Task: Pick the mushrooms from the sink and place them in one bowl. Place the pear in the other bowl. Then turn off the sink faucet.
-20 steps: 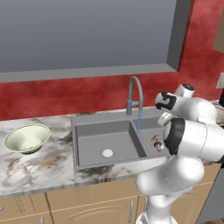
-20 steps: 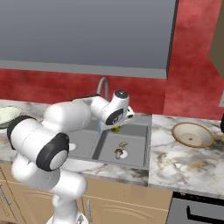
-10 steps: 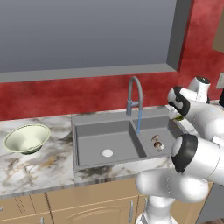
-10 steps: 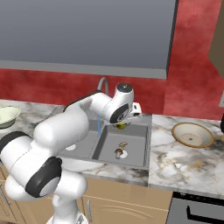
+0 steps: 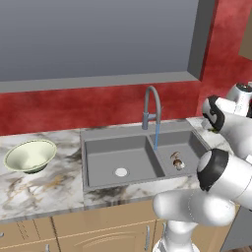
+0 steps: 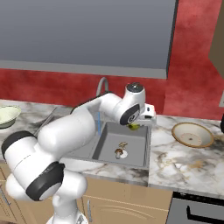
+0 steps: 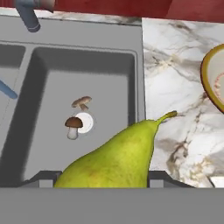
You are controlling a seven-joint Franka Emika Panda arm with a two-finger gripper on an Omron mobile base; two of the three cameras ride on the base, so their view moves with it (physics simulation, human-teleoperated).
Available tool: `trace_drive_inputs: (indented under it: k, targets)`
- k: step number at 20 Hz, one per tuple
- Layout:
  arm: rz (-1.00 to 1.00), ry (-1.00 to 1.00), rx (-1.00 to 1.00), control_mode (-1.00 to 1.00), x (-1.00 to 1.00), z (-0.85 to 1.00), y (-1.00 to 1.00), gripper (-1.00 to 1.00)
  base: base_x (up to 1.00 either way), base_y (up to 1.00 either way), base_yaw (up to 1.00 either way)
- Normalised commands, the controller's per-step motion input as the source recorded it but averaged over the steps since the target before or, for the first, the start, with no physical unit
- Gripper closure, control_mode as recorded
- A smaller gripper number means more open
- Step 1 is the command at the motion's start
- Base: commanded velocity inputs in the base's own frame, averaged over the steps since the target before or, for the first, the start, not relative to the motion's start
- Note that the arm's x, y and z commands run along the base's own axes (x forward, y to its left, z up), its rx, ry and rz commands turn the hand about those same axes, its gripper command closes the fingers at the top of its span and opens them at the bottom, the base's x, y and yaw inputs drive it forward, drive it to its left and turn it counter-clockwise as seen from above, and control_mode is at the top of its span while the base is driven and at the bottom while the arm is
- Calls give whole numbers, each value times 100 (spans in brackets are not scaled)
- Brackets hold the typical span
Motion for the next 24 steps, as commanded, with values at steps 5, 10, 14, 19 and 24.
trace_drive_inputs:
  k: [5, 10, 14, 19, 24]
  targets:
    - [-22, 1, 2, -100, -2, 21, -66, 100, 0, 0, 0]
    - [-20, 2, 0, -100, 0, 15, -63, 100, 0, 0, 0]
    - [-22, 1, 0, -100, 8, 3, -60, 100, 0, 0, 0]
    - [-22, 0, 0, -100, 8, -1, -49, 100, 0, 0, 0]
    - [-18, -2, 0, -100, 15, -21, -35, 100, 0, 0, 0]
